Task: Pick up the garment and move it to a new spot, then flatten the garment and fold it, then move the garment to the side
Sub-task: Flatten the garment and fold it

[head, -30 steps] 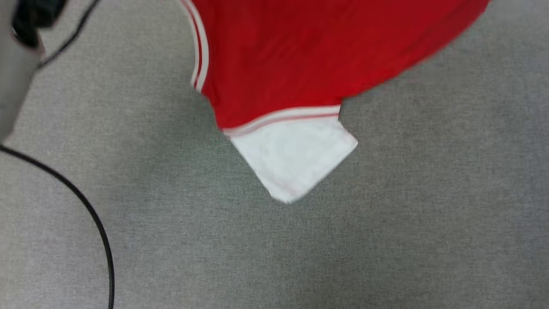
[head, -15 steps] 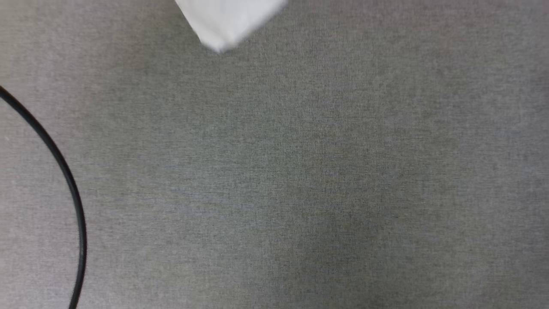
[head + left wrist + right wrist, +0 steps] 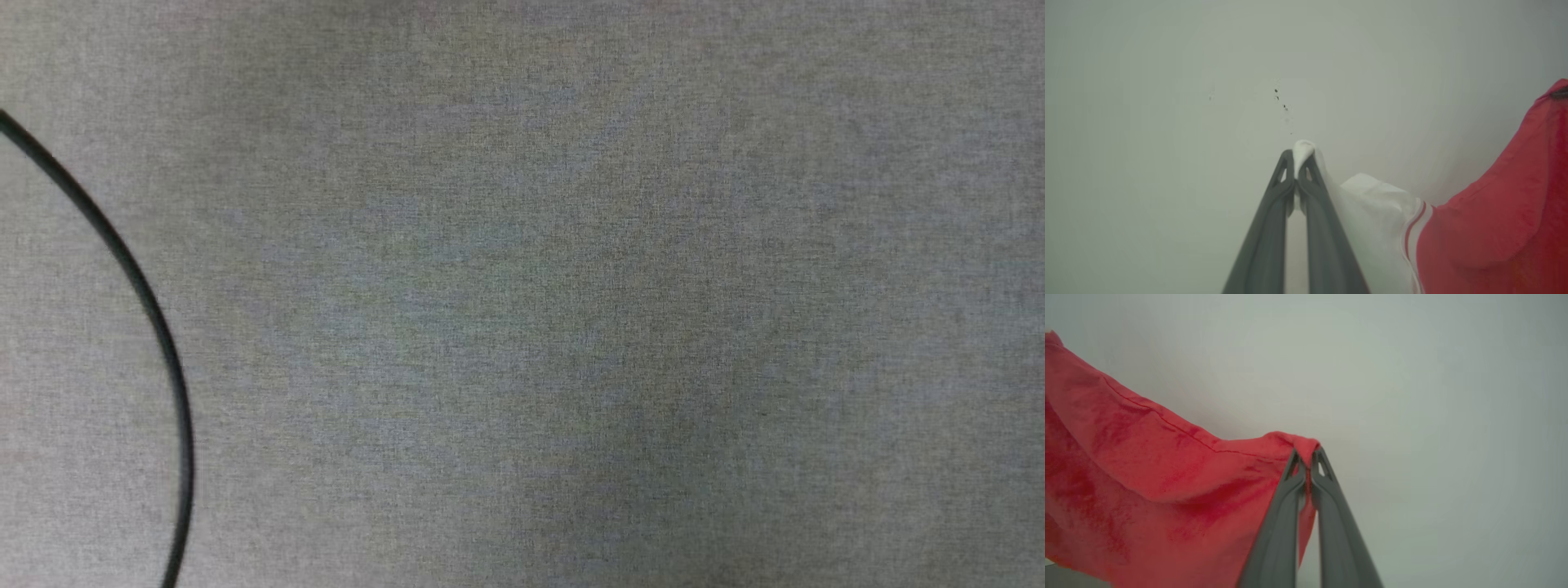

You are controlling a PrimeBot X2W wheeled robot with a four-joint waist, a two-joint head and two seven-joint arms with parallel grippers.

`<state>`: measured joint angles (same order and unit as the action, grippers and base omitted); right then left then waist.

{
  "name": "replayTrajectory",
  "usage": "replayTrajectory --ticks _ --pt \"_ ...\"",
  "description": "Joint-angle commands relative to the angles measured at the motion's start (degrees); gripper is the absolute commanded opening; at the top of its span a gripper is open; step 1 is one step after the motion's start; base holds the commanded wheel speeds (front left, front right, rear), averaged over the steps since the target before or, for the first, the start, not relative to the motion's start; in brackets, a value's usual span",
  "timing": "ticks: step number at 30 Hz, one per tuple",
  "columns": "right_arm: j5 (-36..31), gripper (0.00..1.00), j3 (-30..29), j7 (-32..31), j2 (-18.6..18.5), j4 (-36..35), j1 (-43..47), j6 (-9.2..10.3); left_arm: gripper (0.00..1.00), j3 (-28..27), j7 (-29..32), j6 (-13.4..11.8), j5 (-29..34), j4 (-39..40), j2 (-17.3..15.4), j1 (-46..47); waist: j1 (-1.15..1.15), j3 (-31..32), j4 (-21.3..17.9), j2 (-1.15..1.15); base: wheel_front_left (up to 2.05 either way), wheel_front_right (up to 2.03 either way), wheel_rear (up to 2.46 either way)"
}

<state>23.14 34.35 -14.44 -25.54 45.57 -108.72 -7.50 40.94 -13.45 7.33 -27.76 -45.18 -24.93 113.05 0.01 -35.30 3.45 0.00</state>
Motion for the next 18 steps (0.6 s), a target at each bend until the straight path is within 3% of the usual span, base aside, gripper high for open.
replayTrajectory --ticks 1,9,18 --pt "1.14 0.00 1.24 0.71 -0.59 0.70 2.65 0.02 0.00 0.80 -0.52 -0.04 -0.40 -0.79 -0.14 -2.55 -0.01 0.30 0.00 0.00 0.00 0.00 0.00" --pt "8.11 0.00 7.18 4.97 0.55 3.44 15.19 0.02 0.00 4.35 -1.65 0.02 -3.66 -0.32 -0.76 -16.74 -0.01 4.15 -0.42 0.00 0.00 0.00 0.00" --pt "15.46 0.00 15.44 7.42 -1.05 0.10 31.01 0.02 0.00 5.45 -1.83 -0.33 -6.40 6.85 -3.44 -37.61 -0.01 10.87 -1.27 0.00 0.00 0.00 0.00"
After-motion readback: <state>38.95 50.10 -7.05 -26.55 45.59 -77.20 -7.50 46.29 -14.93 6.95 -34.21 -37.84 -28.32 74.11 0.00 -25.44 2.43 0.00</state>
